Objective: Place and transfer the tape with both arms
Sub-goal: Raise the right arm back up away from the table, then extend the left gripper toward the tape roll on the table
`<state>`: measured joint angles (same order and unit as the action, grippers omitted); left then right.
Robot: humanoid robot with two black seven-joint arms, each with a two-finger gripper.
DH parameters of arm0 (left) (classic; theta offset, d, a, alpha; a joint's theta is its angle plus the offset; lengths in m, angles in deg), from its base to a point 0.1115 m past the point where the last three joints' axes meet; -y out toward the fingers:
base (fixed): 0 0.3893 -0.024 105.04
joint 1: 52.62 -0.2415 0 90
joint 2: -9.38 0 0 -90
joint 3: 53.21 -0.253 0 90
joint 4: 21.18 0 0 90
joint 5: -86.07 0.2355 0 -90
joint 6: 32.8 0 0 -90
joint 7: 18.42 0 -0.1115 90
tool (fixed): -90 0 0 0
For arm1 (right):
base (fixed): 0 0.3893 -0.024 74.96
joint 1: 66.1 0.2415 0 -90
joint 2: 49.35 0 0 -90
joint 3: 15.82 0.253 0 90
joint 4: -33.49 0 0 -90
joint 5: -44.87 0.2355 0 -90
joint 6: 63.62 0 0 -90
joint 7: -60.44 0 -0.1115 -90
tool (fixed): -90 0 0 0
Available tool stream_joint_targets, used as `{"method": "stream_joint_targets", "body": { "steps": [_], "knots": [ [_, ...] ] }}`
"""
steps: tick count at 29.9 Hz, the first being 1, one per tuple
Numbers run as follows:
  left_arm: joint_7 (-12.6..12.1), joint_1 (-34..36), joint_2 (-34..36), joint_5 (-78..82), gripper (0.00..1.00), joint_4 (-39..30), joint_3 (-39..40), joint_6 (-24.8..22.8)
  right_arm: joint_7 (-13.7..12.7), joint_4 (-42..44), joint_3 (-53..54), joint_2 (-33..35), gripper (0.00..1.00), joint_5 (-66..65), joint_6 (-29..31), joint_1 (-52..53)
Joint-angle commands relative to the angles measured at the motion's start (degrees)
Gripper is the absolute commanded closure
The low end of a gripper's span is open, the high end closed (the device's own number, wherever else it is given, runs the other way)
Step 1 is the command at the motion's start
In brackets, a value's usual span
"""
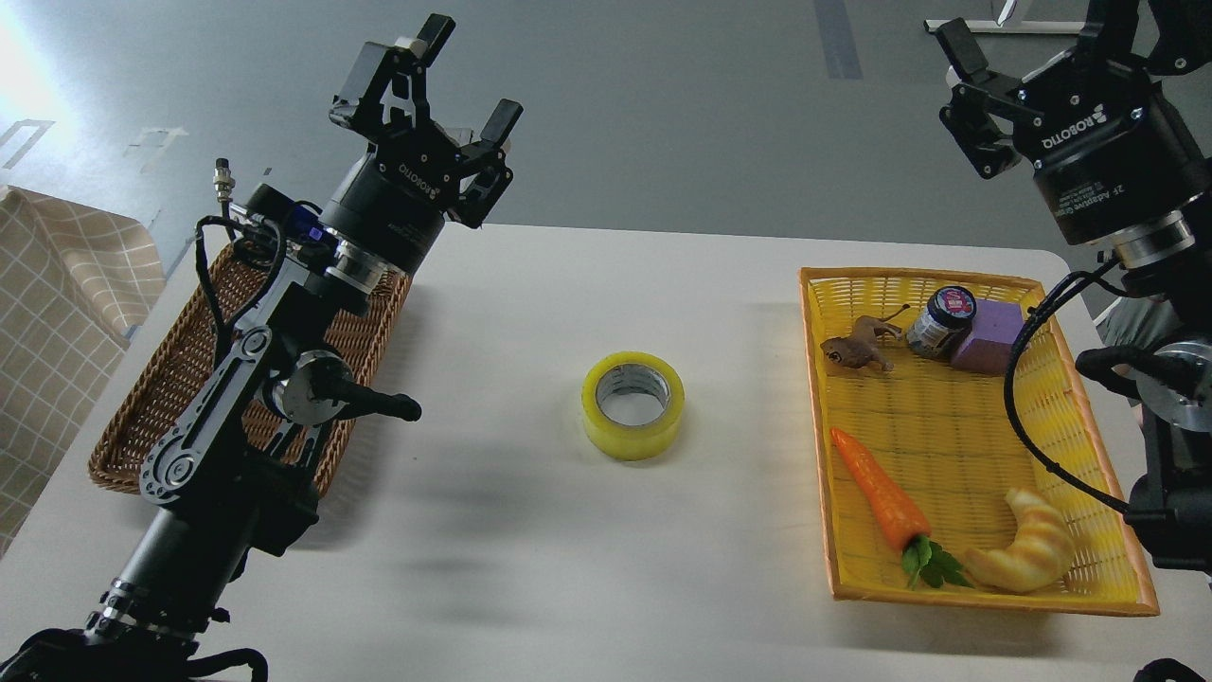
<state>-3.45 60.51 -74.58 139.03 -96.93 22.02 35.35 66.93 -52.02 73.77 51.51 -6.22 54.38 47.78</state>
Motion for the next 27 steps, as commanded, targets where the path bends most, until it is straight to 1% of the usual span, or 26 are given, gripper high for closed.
{"method": "stream_joint_targets", "body": {
  "steps": [1,7,10,12,14,16,18,19,20,21,22,24,27],
  "knots": [
    [0.1,0.5,0.3,0.1,0.02,0.0,-0.1,1.0,-0.1,0.0,0.2,-0.2,0.0,0.1,0.0,-0.1],
    [0.3,0.1,0.1,3.1,0.02,-0.3,-0.2,2.5,-0.1,0.0,0.4,-0.7,0.0,0.1,0.0,0.9],
    [0.2,0.2,0.1,7.7,0.02,-1.6,-0.3,4.4,-0.1,0.0,0.7,-0.7,0.0,0.1,0.0,0.9],
    [0.2,0.6,0.2,12.8,0.02,-2.6,-1.7,7.6,-0.1,0.0,0.8,-0.7,0.0,0.1,0.0,0.9],
    [0.2,1.4,0.6,18.6,0.02,-4.0,-4.6,12.1,-0.1,0.2,1.3,-0.7,0.0,0.1,0.0,0.9],
    [0.0,1.6,0.7,20.9,0.02,-4.8,-5.7,13.7,-0.1,0.3,1.7,-0.7,0.0,0.3,0.0,0.9],
    [-1.0,1.6,0.6,24.1,0.02,-5.6,-6.9,14.6,-0.1,0.4,2.1,-0.7,0.0,0.8,0.0,1.0],
    [-2.2,1.5,0.7,25.3,0.02,-5.8,-7.6,14.6,-0.1,0.4,2.1,-0.7,0.0,1.3,0.0,1.0],
    [-4.7,1.7,0.7,25.5,0.02,-5.9,-8.3,14.5,-0.1,0.6,2.1,-0.7,0.0,2.1,0.0,1.2],
    [-6.2,1.7,0.6,25.5,0.02,-6.0,-8.7,14.5,-0.1,0.7,2.1,-0.7,0.0,2.5,0.0,1.2],
    [-8.7,2.2,0.4,25.7,0.02,-6.0,-9.4,14.5,-0.1,0.8,2.1,-0.6,0.0,2.8,0.0,1.2],
    [-9.9,2.4,0.3,25.7,0.02,-6.1,-9.9,14.5,-0.1,0.9,2.1,-0.6,0.0,2.9,0.0,1.1],
    [-9.8,4.6,0.9,27.4,0.02,-5.7,-13.6,14.6,-0.1,1.0,2.1,-0.6,0.0,2.8,0.0,1.1]
  ]
}}
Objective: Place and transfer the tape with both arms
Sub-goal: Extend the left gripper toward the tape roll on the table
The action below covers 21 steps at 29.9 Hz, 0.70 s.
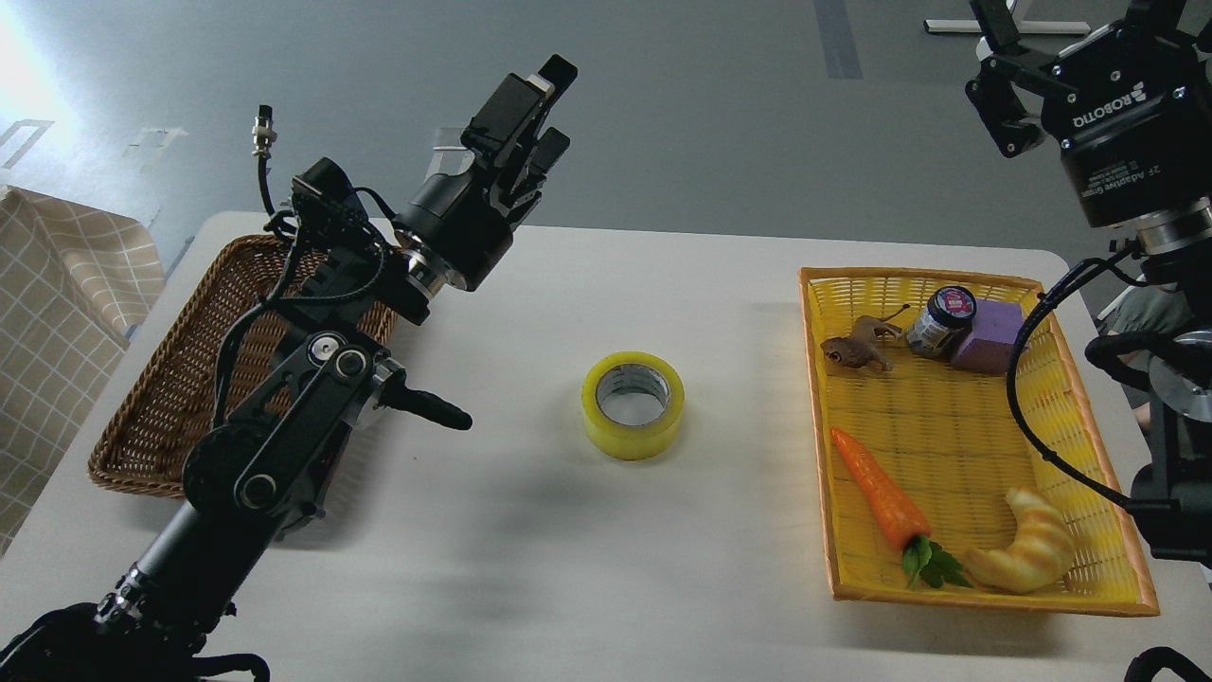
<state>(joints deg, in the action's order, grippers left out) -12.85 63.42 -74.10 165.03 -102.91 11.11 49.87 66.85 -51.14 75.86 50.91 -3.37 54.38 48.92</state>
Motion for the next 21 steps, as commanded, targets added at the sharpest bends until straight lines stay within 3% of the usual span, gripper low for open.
{"method": "stream_joint_targets", "body": {
  "steps": [1,7,15,21],
  "knots": [
    [-0.2,2.5,1.4,4.8,0.02,0.3,-4.6,0.1,0.0,0.1,0.1,0.0,0.0,0.1,0.0,-0.1],
    [1.2,3.0,4.1,30.3,0.02,1.9,-9.7,1.0,0.0,0.1,0.0,0.1,0.0,0.1,0.0,-0.1],
    [1.2,0.0,5.0,42.0,0.02,1.9,-9.7,2.3,-0.2,-0.2,0.1,0.1,0.0,0.1,0.0,0.2],
    [1.5,-3.7,9.6,45.5,0.02,1.7,-10.9,4.7,-0.5,-0.5,0.1,0.6,0.0,0.1,0.0,0.5]
  ]
}}
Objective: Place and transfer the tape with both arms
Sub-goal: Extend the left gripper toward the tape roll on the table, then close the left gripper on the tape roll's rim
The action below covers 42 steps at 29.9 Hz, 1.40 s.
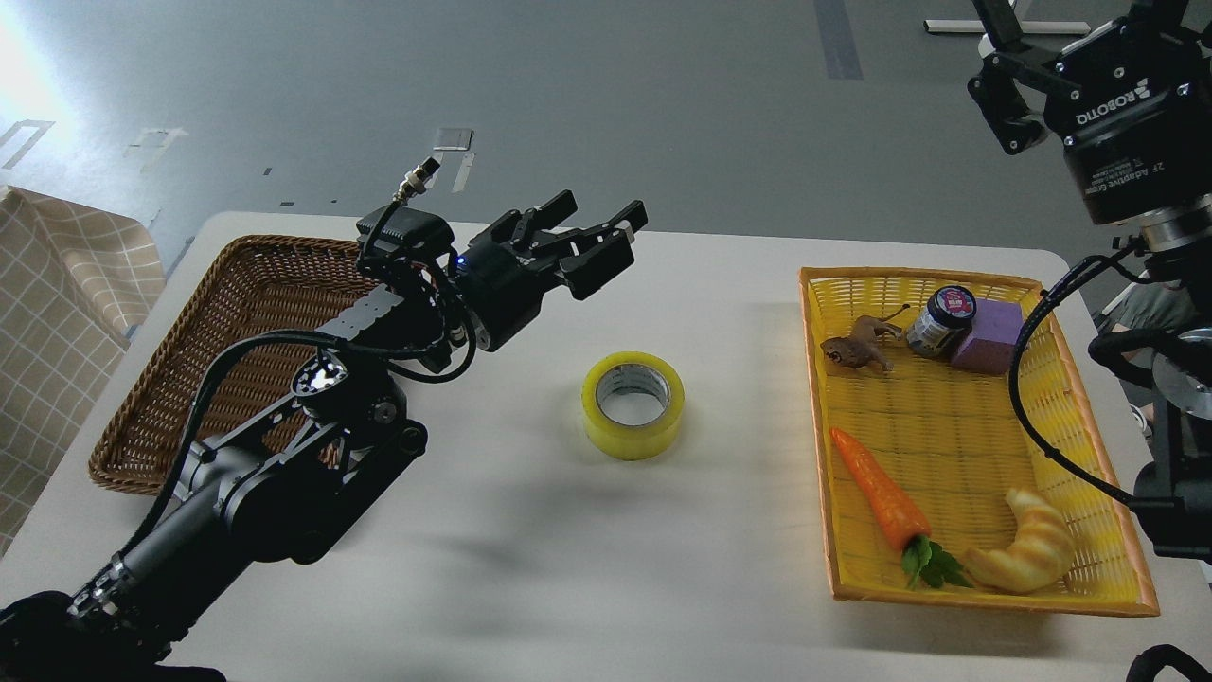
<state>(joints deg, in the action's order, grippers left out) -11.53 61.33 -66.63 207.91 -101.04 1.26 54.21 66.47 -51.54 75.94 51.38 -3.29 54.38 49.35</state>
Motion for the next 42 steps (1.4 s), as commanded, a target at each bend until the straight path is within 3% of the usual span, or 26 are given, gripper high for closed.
{"method": "stream_joint_targets", "body": {
  "steps": [1,14,24,29,32,42],
  "knots": [
    [0.1,-1.6,2.1,2.6,0.02,-0.2,-1.0,0.4,-0.1,-0.1,0.0,0.2,0.0,0.0,0.0,0.0],
    [-0.2,-2.9,8.2,3.2,0.02,1.2,-9.7,0.6,-0.5,-0.3,1.0,0.3,0.0,0.0,0.0,1.3],
    [-1.2,-2.8,4.0,3.2,0.02,4.8,-12.1,0.4,-1.3,0.0,0.9,0.4,0.0,-0.1,0.0,3.1],
    [-3.6,-2.1,-0.2,3.2,0.02,7.0,-12.1,0.1,-1.3,0.2,0.9,1.1,0.0,-0.2,0.0,3.3],
    [-3.9,-1.5,-2.0,3.2,0.02,8.4,-12.1,-0.9,-1.3,0.3,0.9,1.4,0.0,-0.2,0.0,3.3],
    [-8.3,2.6,-3.4,3.2,0.02,11.0,-16.6,-1.4,-1.3,0.4,1.0,2.3,0.0,-0.2,0.0,2.8]
  ]
}}
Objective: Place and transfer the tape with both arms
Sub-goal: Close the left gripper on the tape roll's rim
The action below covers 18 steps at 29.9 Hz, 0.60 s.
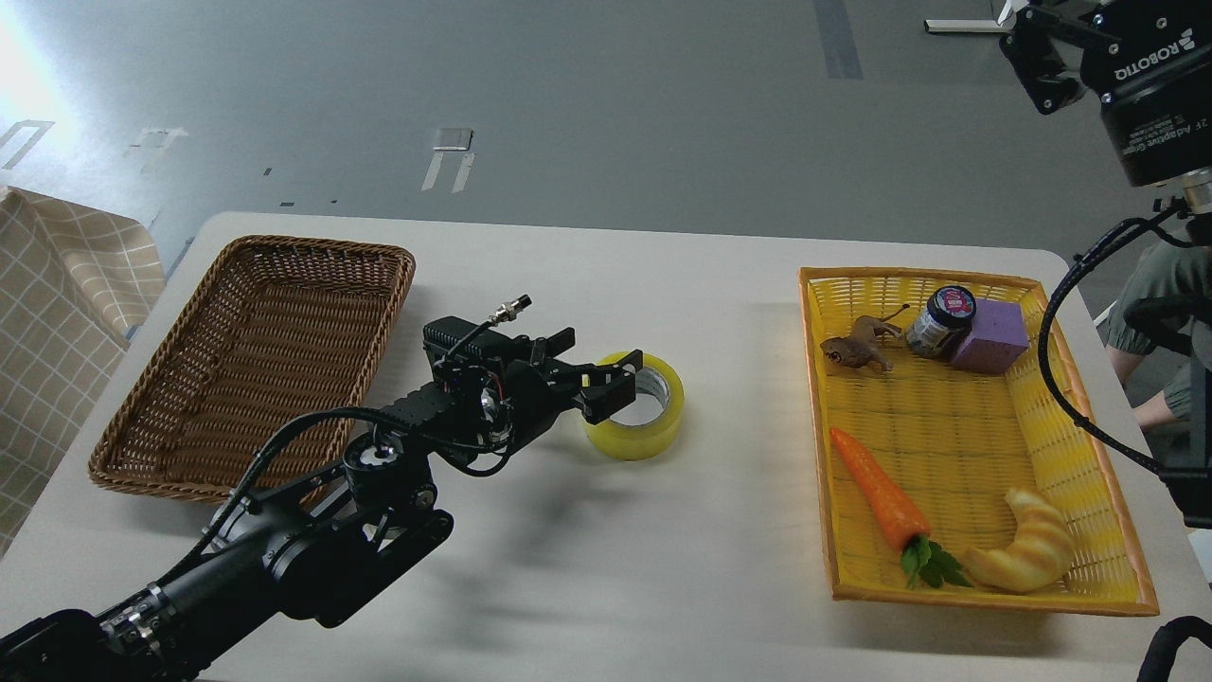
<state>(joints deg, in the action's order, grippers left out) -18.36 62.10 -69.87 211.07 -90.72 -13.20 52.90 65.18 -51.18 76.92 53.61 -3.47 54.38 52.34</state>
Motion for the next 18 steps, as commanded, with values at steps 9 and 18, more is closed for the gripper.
{"method": "stream_joint_targets", "body": {
  "steps": [9,18],
  "knots": [
    [-3.4,5.1,-0.2,0.0,0.02,3.4,-6.3,-1.5,0.1,0.1,0.2,1.0,0.0,0.0,0.0,-0.5],
    [-3.4,5.7,0.2,0.0,0.02,4.7,-6.3,-3.1,0.2,1.0,0.8,1.1,0.0,0.0,0.0,-0.5]
  ]
}}
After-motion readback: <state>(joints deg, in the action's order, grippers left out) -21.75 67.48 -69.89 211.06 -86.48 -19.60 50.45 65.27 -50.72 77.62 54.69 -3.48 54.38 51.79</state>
